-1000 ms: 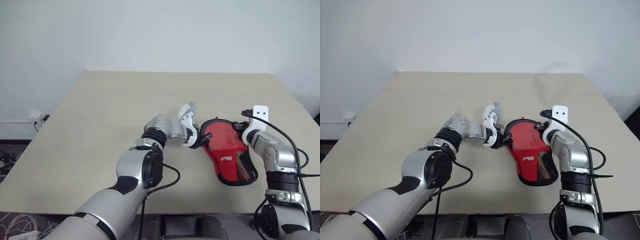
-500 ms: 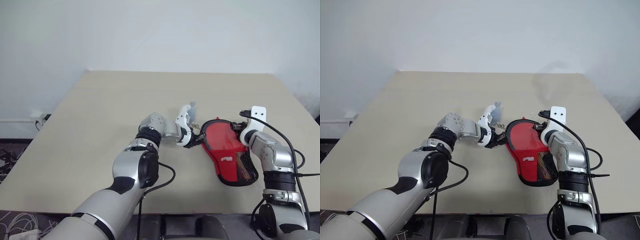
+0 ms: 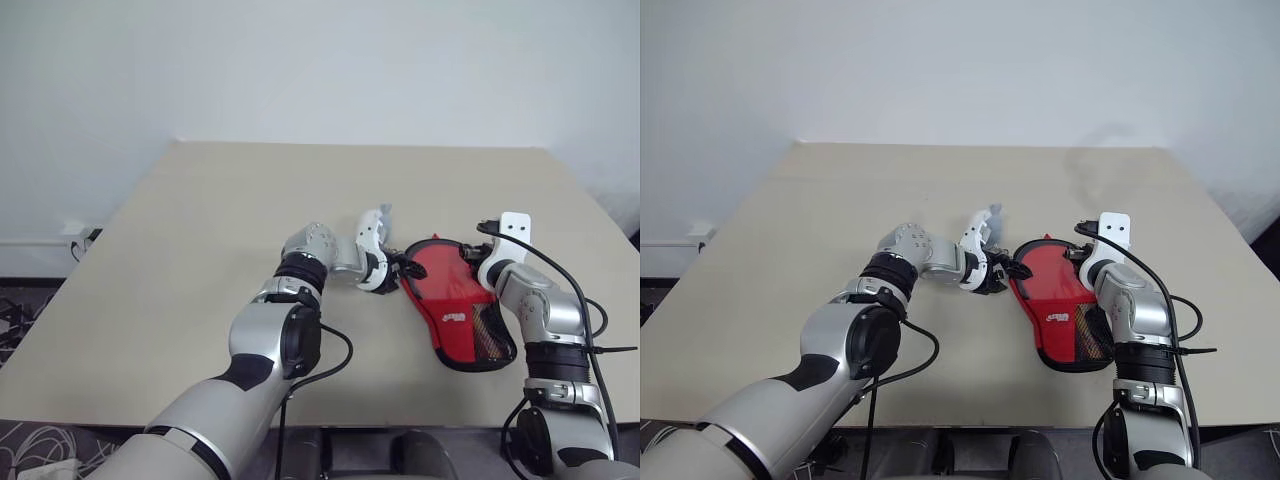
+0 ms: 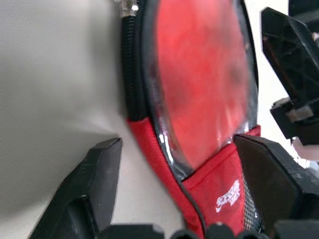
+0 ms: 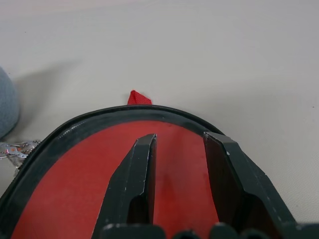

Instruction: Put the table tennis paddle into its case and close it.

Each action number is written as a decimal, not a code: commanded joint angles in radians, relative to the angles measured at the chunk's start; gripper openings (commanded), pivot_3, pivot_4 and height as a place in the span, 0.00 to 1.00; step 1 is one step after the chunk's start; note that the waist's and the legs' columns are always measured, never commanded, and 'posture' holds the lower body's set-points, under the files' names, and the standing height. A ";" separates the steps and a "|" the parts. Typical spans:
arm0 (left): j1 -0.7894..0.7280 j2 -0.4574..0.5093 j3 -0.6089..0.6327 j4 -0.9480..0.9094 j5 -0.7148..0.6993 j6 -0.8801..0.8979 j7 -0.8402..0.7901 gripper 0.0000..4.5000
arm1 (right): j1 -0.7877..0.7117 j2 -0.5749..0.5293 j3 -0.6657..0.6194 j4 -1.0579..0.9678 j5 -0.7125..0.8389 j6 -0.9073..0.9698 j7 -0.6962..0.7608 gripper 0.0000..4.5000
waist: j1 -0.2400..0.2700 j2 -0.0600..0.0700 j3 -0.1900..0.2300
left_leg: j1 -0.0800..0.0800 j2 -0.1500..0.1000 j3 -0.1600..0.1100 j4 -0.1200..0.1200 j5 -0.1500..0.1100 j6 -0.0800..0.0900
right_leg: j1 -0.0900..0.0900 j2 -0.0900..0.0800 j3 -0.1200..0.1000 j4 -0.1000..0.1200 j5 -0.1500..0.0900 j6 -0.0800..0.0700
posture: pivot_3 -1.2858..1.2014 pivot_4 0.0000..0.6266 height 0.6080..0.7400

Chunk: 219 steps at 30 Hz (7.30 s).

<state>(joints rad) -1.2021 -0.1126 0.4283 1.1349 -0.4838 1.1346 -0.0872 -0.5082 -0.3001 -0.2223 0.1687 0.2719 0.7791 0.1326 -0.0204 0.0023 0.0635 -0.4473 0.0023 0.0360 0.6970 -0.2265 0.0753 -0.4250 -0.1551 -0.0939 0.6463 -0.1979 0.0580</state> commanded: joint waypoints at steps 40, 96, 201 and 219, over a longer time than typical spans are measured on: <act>-0.078 -0.035 0.041 0.086 -0.005 -0.033 0.096 0.00 | -0.008 0.013 -0.030 -0.036 0.010 -0.016 -0.027 0.36 | 0.001 0.000 0.000 | -0.001 -0.001 0.000 0.000 0.001 0.001 | 0.000 -0.001 0.000 0.000 0.001 0.001 | 0.52 0.00 0.61; 0.306 0.560 -0.634 -0.581 -0.554 0.480 -0.121 0.00 | -0.090 0.009 -0.010 0.071 0.000 -0.084 0.009 0.36 | -0.034 0.000 -0.001 | 0.002 0.012 0.009 -0.003 0.004 -0.011 | -0.018 0.019 0.019 0.008 0.010 -0.014 | 0.52 0.00 0.61; 0.621 0.488 -0.903 -1.053 0.242 -0.377 -0.552 0.21 | -0.189 -0.034 0.071 0.107 0.020 -0.129 0.189 0.36 | 0.002 0.001 -0.001 | 0.001 0.011 0.009 -0.006 0.009 -0.009 | -0.018 0.022 0.025 -0.001 0.009 -0.017 | 0.52 0.00 0.61; 0.683 0.470 -0.986 -0.931 0.412 -0.429 -0.647 0.14 | -0.552 0.005 0.178 0.560 0.021 -0.105 0.463 0.36 | 0.001 0.010 -0.015 | 0.004 0.011 0.008 -0.005 0.010 -0.008 | -0.016 0.022 0.024 -0.001 0.010 -0.018 | 0.52 0.00 0.61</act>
<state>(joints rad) -0.5729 0.3568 -0.4839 0.1141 -0.1148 0.6697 -0.7127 -1.0074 -0.3025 -0.0531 0.6888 0.3085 0.7146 0.5603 -0.0190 0.0127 0.0483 -0.4431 0.0135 0.0444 0.6919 -0.2170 0.0670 -0.4410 -0.1330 -0.0699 0.6452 -0.1884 0.0403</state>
